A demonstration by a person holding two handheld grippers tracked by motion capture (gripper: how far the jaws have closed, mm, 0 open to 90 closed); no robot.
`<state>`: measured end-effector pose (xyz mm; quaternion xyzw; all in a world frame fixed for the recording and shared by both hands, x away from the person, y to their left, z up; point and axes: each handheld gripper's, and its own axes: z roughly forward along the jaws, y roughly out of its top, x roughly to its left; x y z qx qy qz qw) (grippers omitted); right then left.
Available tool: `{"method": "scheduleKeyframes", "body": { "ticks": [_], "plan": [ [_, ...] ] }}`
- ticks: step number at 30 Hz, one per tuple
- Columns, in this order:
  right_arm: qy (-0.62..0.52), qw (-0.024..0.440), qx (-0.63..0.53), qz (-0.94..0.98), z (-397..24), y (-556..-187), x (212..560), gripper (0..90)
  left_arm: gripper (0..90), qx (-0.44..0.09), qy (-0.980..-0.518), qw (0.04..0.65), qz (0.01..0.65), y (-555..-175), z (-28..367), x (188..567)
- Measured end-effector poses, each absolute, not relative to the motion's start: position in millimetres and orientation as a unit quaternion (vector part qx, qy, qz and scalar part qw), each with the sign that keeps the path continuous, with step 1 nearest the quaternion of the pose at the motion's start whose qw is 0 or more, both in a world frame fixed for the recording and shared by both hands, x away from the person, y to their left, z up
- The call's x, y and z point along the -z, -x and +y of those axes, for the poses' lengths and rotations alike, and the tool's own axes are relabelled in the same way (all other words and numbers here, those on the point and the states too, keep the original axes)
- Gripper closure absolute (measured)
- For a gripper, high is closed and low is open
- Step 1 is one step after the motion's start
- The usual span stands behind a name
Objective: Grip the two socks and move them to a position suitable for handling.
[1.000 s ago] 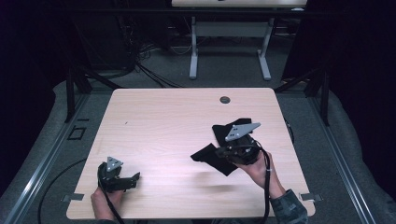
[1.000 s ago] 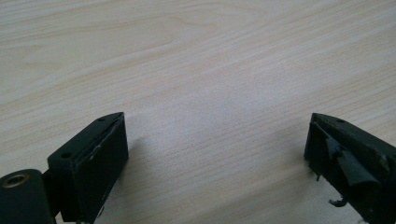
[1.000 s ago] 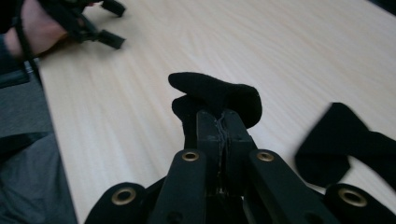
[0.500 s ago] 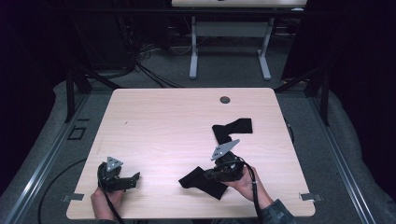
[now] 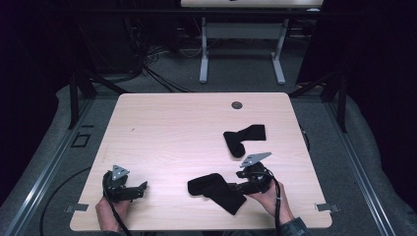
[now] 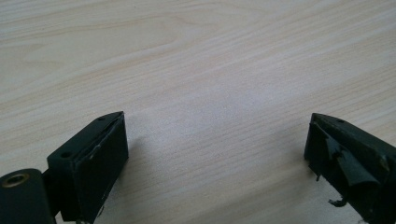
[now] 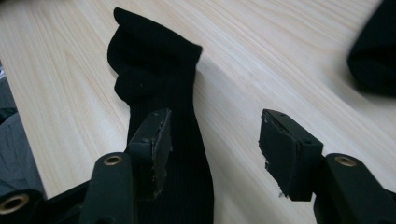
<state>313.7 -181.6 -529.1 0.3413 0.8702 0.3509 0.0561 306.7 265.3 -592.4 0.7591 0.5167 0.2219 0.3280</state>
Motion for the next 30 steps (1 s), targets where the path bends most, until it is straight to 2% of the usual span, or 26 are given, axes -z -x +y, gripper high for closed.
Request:
{"method": "scheduleKeyframes", "body": {
  "ticks": [3,8,14,20,25,30],
  "plan": [
    [-0.35,0.057,-0.348,0.868,-188.8,-307.3,530.3,42.8,6.9,-0.213,-0.76,0.333,0.515,-305.8,262.4,590.6],
    [-0.38,0.045,-0.349,0.856,-204.7,-293.9,536.2,43.6,9.4,-0.187,-0.77,0.375,0.482,-298.6,238.7,573.6],
    [-0.402,0.038,-0.345,0.847,-209.9,-284.6,547.9,45.8,14.7,-0.118,-0.797,0.409,0.429,-299.9,197.3,567.9],
    [-0.412,0.03,-0.342,0.844,-208.5,-277.4,558.4,48.1,19.2,-0.077,-0.833,0.396,0.379,-306.8,152.8,569.0],
    [-0.412,0.038,-0.34,0.845,-204.9,-274.1,561.7,49.6,22.2,-0.054,-0.84,0.397,0.366,-313.8,140.6,569.0],
    [-0.407,0.036,-0.332,0.85,-200.0,-274.8,565.8,56.3,28.8,-0.031,-0.851,0.389,0.352,-321.5,129.6,570.6]
  ]
}}
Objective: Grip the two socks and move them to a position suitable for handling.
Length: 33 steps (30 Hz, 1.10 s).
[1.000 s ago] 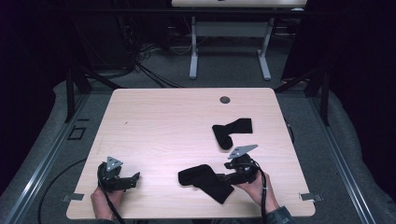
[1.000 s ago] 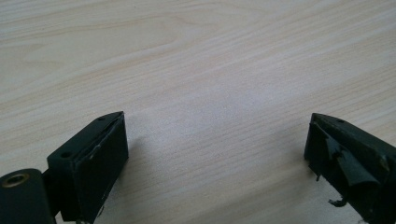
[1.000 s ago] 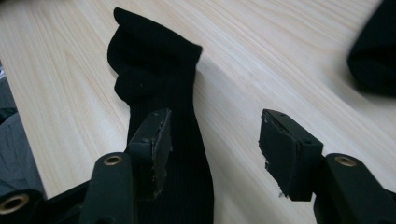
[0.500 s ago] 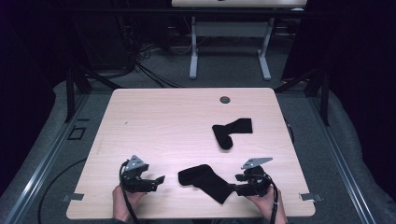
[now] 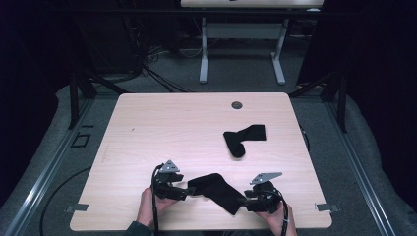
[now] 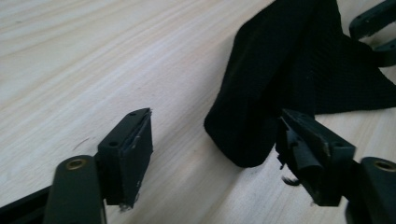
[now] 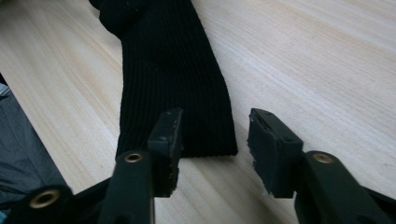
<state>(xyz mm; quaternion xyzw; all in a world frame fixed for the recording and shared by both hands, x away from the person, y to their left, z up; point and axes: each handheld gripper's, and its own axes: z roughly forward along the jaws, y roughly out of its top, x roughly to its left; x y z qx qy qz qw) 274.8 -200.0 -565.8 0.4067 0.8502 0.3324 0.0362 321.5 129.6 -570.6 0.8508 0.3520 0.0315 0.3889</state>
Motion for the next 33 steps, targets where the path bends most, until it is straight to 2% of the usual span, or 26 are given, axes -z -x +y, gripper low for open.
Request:
{"method": "scheduleKeyframes", "body": {
  "ticks": [3,5,6,8,9,12,13,14,15,16,19,21,22,23,24,29,32,33],
  "plan": [
    [-0.402,0.035,-0.329,0.854,-198.9,-275.1,566.1,59.8,31.9,-0.034,-0.855,0.383,0.349,-322.5,125.6,571.8],
    [-0.4,0.034,-0.329,0.855,-197.5,-275.2,566.5,62.7,39.7,-0.035,-0.86,0.373,0.346,-323.1,122.6,572.8],
    [-0.401,0.033,-0.332,0.853,-196.6,-275.2,567.4,64.2,39.7,-0.038,-0.861,0.371,0.346,-323.0,121.1,573.6],
    [-0.395,0.036,-0.324,0.859,-196.6,-275.4,567.0,66.9,50.5,-0.044,-0.864,0.366,0.343,-321.7,118.9,574.0],
    [-0.394,0.029,-0.327,0.859,-196.4,-275.3,567.6,71.3,56.5,-0.054,-0.866,0.362,0.341,-320.5,117.8,573.9],
    [-0.392,0.026,-0.329,0.859,-196.9,-275.8,568.4,75.3,69.3,-0.063,-0.866,0.362,0.34,-319.5,117.5,574.6],
    [-0.391,0.024,-0.331,0.859,-196.8,-276.0,568.8,76.8,69.3,-0.064,-0.867,0.362,0.336,-319.1,117.7,574.9],
    [-0.39,0.021,-0.333,0.858,-196.7,-276.2,569.1,78.1,72.9,-0.065,-0.867,0.361,0.336,-318.8,117.7,574.9],
    [-0.39,0.018,-0.336,0.857,-196.4,-276.4,569.2,80.0,82.6,-0.067,-0.868,0.364,0.332,-317.5,117.7,576.0],
    [-0.39,0.018,-0.336,0.857,-196.4,-276.4,569.2,80.0,84.8,-0.067,-0.868,0.364,0.332,-317.5,117.7,576.0],
    [-0.387,0.019,-0.335,0.859,-196.4,-277.0,566.5,81.2,87.1,-0.086,-0.868,0.361,0.329,-315.5,118.0,575.1],
    [-0.384,0.023,-0.335,0.86,-197.3,-278.3,562.6,81.2,87.6,-0.126,-0.866,0.36,0.323,-311.9,121.3,568.5],
    [-0.384,0.023,-0.335,0.86,-197.3,-278.3,562.6,81.2,87.7,-0.126,-0.866,0.36,0.323,-311.9,121.3,568.5],
    [-0.384,0.025,-0.344,0.856,-197.4,-279.7,556.8,81.3,87.7,-0.161,-0.862,0.361,0.318,-308.2,125.7,559.2],
    [-0.378,0.027,-0.347,0.858,-197.5,-281.2,552.9,81.3,87.8,-0.161,-0.862,0.361,0.318,-308.2,125.7,559.2],
    [-0.36,0.035,-0.355,0.862,-192.2,-285.0,533.2,81.2,87.7,-0.276,-0.852,0.354,0.269,-290.6,140.6,524.0],
    [-0.347,0.042,-0.346,0.871,-187.8,-288.8,523.5,80.8,85.4,-0.285,-0.866,0.33,0.245,-280.2,145.4,517.7],
    [-0.349,0.045,-0.336,0.874,-186.7,-291.6,524.0,80.2,80.7,-0.277,-0.873,0.32,0.243,-278.7,146.4,521.2]
  ]
}}
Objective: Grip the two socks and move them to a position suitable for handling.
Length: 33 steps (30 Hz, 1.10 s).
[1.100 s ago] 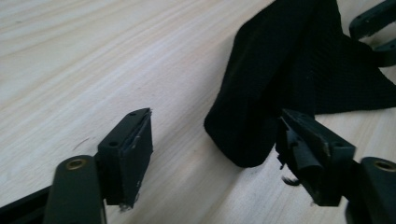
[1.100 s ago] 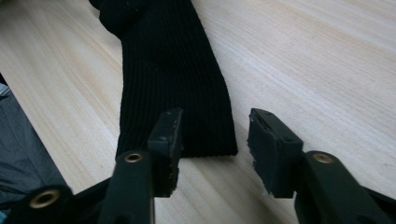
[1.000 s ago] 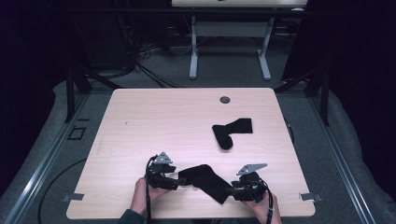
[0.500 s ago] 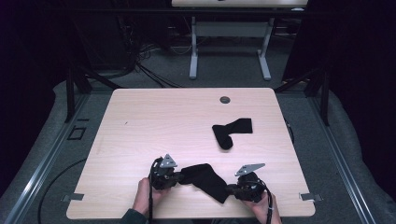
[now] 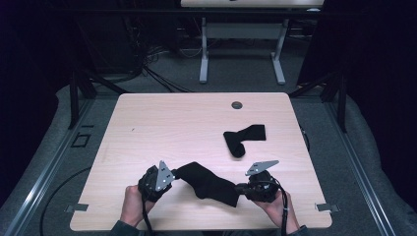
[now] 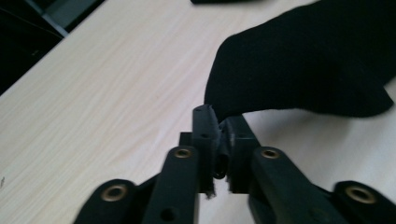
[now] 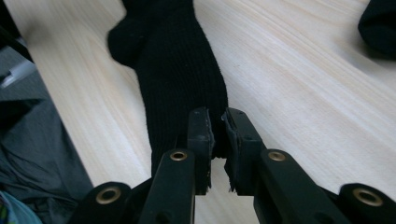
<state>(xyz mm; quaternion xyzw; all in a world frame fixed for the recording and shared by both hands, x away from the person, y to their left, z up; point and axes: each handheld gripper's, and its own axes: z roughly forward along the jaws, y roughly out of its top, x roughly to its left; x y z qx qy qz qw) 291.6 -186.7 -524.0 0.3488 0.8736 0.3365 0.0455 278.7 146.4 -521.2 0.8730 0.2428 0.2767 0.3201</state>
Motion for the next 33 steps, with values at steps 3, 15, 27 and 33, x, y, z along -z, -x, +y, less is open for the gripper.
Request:
{"method": "scheduleKeyframes", "body": {
  "ticks": [3,15,27,33],
  "plan": [
    [-0.352,0.044,-0.319,0.879,-187.3,-305.1,534.0,66.1,53.3,-0.234,-0.89,0.295,0.258,-277.1,150.2,538.1],
    [-0.416,0.082,-0.336,0.841,-195.6,-282.3,544.8,50.6,30.2,-0.173,-0.85,0.355,0.349,-299.5,166.8,550.1],
    [-0.447,0.079,-0.309,0.836,-185.1,-281.1,563.8,53.0,49.0,-0.139,-0.853,0.308,0.397,-351.9,145.3,564.7],
    [-0.44,0.079,-0.309,0.84,-184.6,-281.0,566.9,65.7,64.6,-0.133,-0.867,0.296,0.378,-352.4,137.6,567.9]
  ]
}}
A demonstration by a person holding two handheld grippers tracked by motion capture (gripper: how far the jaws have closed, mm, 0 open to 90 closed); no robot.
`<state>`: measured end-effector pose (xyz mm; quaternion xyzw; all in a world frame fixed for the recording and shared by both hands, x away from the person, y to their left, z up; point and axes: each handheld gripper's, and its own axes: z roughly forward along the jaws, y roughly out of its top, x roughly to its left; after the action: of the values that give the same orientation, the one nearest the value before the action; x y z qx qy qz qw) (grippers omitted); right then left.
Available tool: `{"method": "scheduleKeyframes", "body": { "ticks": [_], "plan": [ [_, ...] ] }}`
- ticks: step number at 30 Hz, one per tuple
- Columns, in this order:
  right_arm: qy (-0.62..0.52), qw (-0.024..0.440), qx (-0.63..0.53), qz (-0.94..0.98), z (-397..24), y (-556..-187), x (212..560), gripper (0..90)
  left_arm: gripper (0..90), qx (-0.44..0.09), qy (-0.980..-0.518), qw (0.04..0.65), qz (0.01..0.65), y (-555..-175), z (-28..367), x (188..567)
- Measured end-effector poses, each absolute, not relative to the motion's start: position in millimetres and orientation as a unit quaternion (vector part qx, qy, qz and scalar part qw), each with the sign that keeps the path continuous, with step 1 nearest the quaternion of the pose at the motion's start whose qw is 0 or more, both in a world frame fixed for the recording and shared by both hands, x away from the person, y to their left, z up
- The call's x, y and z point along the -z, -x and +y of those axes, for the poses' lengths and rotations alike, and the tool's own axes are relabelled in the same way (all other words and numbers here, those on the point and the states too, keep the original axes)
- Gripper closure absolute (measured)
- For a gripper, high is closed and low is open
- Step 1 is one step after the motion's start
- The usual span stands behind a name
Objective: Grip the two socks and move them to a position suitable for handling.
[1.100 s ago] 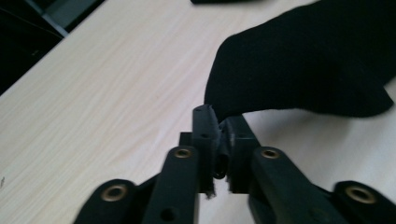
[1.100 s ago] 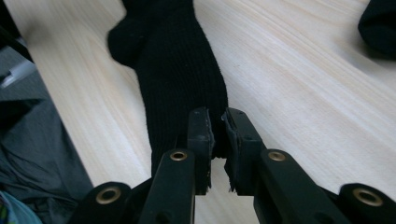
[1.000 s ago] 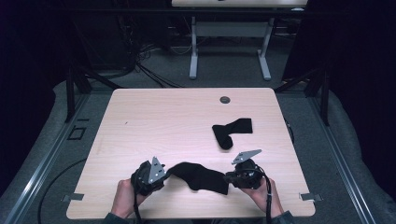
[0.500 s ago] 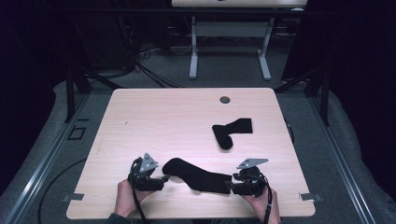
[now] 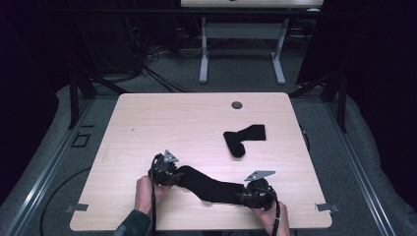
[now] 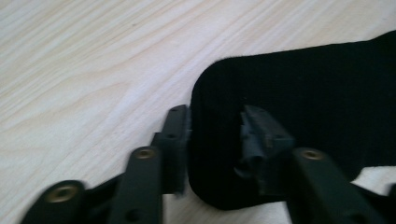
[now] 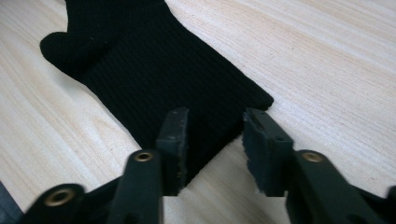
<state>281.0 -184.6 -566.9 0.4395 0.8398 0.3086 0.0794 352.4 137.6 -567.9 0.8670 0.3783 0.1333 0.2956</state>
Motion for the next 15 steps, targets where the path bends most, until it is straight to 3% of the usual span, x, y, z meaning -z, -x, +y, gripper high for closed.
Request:
{"method": "scheduleKeyframes", "body": {
  "ticks": [2,6,15],
  "plan": [
    [-0.433,0.073,-0.313,0.842,-185.6,-280.8,567.5,74.3,74.7,-0.133,-0.87,0.291,0.374,-351.7,136.6,567.1],
    [-0.43,0.058,-0.323,0.841,-187.5,-281.6,569.0,81.2,82.5,-0.134,-0.867,0.298,0.377,-349.0,136.6,568.4],
    [-0.409,0.053,-0.36,0.837,-194.8,-279.4,544.2,83.7,84.7,-0.14,-0.831,0.351,0.409,-321.6,153.1,544.9]
  ]
}}
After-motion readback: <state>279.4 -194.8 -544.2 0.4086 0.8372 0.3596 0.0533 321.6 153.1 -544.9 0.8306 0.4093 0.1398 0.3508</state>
